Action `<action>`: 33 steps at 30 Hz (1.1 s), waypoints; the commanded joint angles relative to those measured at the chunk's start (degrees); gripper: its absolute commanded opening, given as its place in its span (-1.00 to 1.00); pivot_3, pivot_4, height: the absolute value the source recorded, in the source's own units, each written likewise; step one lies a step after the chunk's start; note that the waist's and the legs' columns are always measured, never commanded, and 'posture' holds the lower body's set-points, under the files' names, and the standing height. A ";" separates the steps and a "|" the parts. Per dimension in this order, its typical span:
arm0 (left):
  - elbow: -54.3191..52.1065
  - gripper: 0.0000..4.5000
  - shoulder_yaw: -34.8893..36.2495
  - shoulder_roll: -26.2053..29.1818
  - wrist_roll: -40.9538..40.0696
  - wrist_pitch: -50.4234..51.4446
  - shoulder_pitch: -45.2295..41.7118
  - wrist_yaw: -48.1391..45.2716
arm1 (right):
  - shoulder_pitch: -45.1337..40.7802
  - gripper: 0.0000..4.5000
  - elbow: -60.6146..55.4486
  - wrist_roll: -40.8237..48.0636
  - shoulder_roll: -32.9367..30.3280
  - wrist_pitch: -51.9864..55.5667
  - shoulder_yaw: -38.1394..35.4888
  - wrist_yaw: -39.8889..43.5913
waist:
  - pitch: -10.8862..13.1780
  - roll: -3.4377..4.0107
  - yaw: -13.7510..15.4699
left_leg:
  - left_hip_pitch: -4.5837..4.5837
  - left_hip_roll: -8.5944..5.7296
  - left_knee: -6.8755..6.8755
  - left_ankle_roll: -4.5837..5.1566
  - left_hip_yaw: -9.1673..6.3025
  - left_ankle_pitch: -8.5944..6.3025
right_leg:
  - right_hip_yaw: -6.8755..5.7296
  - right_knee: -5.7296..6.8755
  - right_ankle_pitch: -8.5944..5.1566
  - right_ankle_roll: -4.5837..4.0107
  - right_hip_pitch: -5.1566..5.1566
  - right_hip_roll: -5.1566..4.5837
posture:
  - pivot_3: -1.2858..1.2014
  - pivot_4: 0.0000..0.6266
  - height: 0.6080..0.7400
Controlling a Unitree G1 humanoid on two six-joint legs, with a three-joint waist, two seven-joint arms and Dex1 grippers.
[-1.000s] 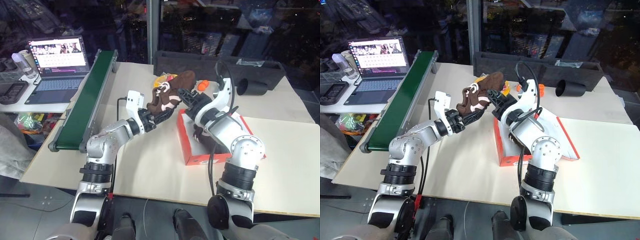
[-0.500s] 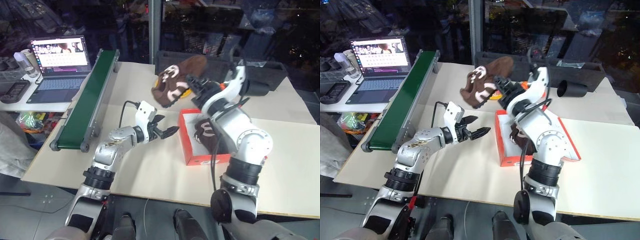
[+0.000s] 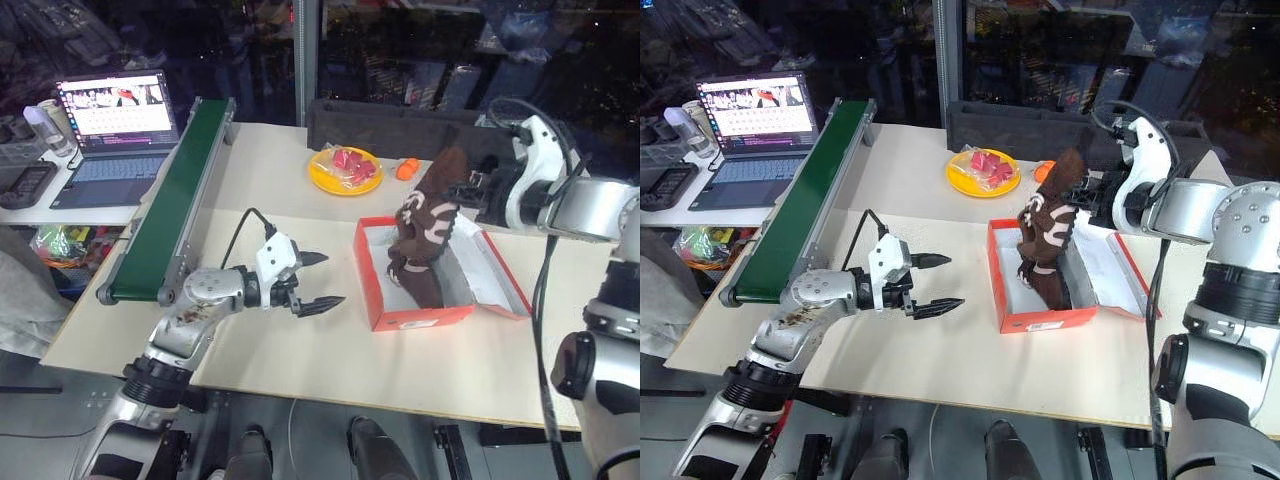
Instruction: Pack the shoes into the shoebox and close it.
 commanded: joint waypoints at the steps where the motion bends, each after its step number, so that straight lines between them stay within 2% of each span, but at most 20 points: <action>1: -0.80 1.00 -0.46 0.52 1.00 -2.41 0.69 -1.60 | -1.05 -0.53 2.43 -2.28 -1.39 2.99 4.40 3.67 | 0.00 0.00 0.03 | -0.02 0.00 0.05 0.00 0.00 0.00 | 0.00 0.00 0.00 0.00 0.01 0.00 | 0.03 -0.52 1.00; 7: -2.37 1.00 -0.80 -0.66 1.77 -1.58 1.94 0.15 | -0.30 -0.53 5.04 -5.58 -1.07 2.99 9.72 8.17 | 0.02 0.02 0.04 | -0.12 -0.02 0.22 0.01 0.00 -0.01 | 0.03 -0.01 0.01 0.06 0.03 0.00 | 0.03 -0.52 1.00; 9: -2.57 1.00 -0.73 -1.26 1.50 -0.94 2.67 0.80 | 0.42 -0.53 6.78 -8.67 1.04 1.81 12.20 9.48 | 0.01 0.01 0.05 | -0.12 -0.02 0.21 0.01 0.00 -0.01 | 0.03 0.00 0.02 0.08 0.03 0.00 | 0.03 -0.52 1.00; 16: -2.24 1.00 -1.26 -3.16 1.93 -0.42 3.03 1.83 | 3.04 -0.53 13.22 -19.88 5.56 -7.91 22.61 17.01 | -0.04 -0.06 -0.08 | -0.02 -0.01 0.28 0.01 0.00 0.00 | 0.01 0.06 0.17 0.36 0.14 0.02 | 0.03 -0.52 1.00; 21: 0.27 1.00 -1.76 -3.88 3.23 -1.48 1.90 1.68 | 1.58 -0.53 21.71 -29.29 10.51 -18.80 29.66 22.55 | -0.44 -0.67 -0.73 | 0.59 0.00 0.33 0.00 0.00 -0.02 | 0.00 -0.08 0.03 0.12 0.80 0.02 | 0.03 -0.52 1.00; 27: 1.83 1.00 -2.37 -4.94 4.12 -2.14 0.74 1.25 | 3.65 -0.53 29.71 -35.71 18.68 -24.39 30.70 25.05 | -1.07 -1.44 -2.65 | 1.20 0.00 0.35 -0.02 0.00 -0.02 | 0.03 -0.08 0.02 0.10 1.27 0.02 | 0.03 -0.52 1.00; 31: 2.23 1.00 -2.59 -5.37 4.51 -2.50 0.39 0.83 | 4.29 -0.53 35.55 -39.81 21.10 -28.11 29.62 26.06 | -1.59 -1.82 -3.74 | 1.75 0.02 0.33 -0.04 0.00 -0.05 | 0.02 -0.14 0.01 0.07 1.92 0.03 | 0.03 -0.52 1.00; 33: 2.52 1.00 -2.54 -5.53 4.60 -2.66 0.27 0.71 | 4.39 -0.53 37.45 -41.04 21.58 -29.50 29.02 27.38 | -1.83 -1.81 -4.20 | 2.21 0.08 0.23 -0.39 -0.01 -0.36 | -0.01 -0.60 -0.02 0.03 2.19 0.04 | 0.03 -0.52 1.00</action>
